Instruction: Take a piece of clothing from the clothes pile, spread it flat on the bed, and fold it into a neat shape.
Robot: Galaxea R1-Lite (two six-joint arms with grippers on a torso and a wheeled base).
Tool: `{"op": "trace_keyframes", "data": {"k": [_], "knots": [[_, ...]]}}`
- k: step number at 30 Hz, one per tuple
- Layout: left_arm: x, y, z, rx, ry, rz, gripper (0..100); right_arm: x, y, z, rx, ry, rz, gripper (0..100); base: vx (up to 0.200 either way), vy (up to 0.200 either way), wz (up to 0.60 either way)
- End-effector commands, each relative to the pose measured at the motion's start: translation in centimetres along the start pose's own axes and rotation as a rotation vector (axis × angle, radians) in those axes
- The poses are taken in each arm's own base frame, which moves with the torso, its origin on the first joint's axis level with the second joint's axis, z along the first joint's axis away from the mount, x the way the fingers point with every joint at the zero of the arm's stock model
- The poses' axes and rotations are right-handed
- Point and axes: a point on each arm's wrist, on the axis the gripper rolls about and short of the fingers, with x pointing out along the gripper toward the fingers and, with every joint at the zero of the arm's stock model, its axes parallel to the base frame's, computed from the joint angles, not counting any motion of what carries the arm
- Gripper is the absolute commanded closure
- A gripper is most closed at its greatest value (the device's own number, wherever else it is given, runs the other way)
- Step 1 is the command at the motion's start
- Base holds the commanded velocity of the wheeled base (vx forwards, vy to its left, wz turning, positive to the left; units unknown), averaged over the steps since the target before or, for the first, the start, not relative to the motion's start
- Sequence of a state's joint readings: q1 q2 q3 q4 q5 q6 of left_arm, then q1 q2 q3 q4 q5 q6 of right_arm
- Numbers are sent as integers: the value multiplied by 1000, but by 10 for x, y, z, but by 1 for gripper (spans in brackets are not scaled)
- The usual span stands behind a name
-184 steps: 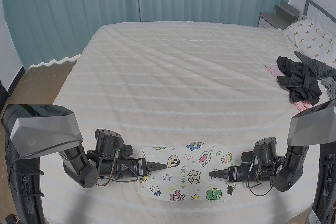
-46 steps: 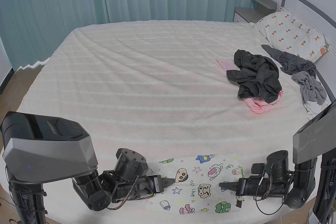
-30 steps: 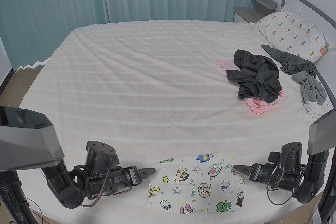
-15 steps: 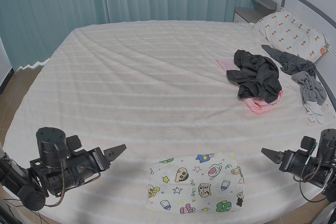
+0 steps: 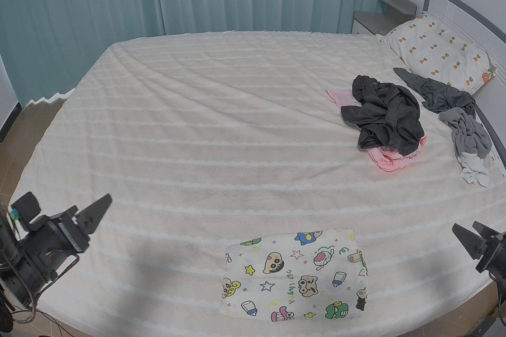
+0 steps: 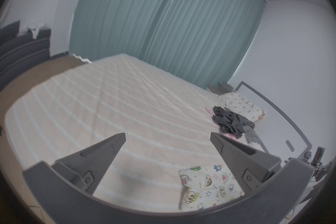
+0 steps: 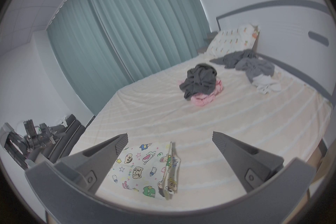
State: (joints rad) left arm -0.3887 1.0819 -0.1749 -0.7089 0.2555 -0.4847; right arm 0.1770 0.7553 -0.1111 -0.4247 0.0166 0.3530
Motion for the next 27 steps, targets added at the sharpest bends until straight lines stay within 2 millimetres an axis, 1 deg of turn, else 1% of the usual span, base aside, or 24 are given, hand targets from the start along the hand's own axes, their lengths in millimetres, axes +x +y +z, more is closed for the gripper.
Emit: {"op": "trace_keyframes", "data": {"k": [1,2,3,4,5,6,9,11,15,16,18,22,24,25,26,27], "knots": [[-145,43,-5,129,-466,354,0,-88,-14,-56,-263,-339,-157,0,0,0,0],[-146,43,-6,132,-465,366,0,-87,-15,-58,-266,-334,-165,0,0,0,0],[-149,44,-14,139,-457,434,0,-78,-21,-68,-296,-314,-197,0,0,0,0],[-151,45,-17,144,-460,460,0,-75,-22,-71,-305,-325,-204,0,0,0,0],[-151,45,-17,146,-461,463,0,-75,-22,-71,-305,-333,-205,0,0,0,0],[-156,45,-23,153,-480,473,0,-75,-22,-70,-306,-340,-207,0,0,0,0],[-159,47,-31,195,-490,428,0,-74,-23,-73,-301,-307,-214,0,0,0,0],[-154,53,-45,266,-453,397,0,-75,-23,-73,-297,-299,-210,0,0,0,0],[-136,66,-68,300,-368,412,0,-74,-23,-75,-304,-285,-196,0,0,0,0],[-134,67,-71,305,-360,401,0,-74,-24,-76,-304,-274,-190,0,0,0,0],[-130,69,-77,313,-327,349,0,-73,-24,-77,-299,-265,-190,0,0,0,0],[-130,68,-78,316,-303,284,0,-73,-24,-77,-322,-251,-187,0,0,0,0],[-129,66,-78,334,-281,201,0,-73,-24,-78,-336,-248,-188,0,0,0,0],[-129,66,-79,339,-277,187,0,-73,-24,-78,-337,-248,-188,0,0,0,0],[-128,66,-81,350,-240,142,0,-73,-24,-78,-337,-248,-188,0,0,0,0],[-128,66,-83,360,-217,134,0,-73,-24,-78,-337,-248,-186,0,0,0,0]]}}
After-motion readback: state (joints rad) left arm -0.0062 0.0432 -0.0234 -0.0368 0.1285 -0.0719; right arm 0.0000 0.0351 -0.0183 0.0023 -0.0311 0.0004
